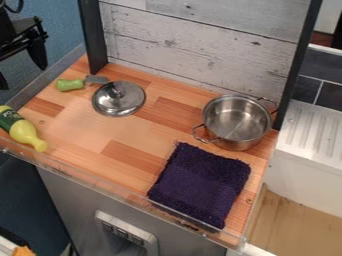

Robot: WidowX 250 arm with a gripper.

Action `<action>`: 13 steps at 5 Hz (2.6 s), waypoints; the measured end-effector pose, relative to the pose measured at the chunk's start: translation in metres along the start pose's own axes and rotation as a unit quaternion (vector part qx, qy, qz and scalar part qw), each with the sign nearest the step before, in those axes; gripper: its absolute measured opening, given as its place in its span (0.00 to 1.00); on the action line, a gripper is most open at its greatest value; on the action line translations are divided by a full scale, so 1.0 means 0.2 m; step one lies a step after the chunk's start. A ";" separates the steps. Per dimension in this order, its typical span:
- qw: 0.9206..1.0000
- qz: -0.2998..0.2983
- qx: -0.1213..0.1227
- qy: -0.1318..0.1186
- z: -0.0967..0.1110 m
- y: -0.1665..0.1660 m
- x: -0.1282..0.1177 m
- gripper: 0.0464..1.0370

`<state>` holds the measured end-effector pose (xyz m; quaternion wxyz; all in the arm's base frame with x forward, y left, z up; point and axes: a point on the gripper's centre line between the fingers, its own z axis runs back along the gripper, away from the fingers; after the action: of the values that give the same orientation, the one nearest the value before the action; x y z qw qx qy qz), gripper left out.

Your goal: Moved the silver pot between the plastic bottle and purple cloth

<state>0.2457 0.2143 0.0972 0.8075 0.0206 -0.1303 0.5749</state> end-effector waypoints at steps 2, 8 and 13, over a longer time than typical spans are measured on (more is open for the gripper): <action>0.999 -0.033 -0.003 0.034 -0.08 -0.10 -0.11 0.96; 0.950 -0.279 -0.080 0.117 -0.14 -0.82 -0.89 0.96; 0.934 -0.320 -0.078 0.138 -0.40 -0.92 -0.98 0.30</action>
<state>0.3735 -0.0134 -0.0045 0.9577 -0.0811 -0.0489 0.2717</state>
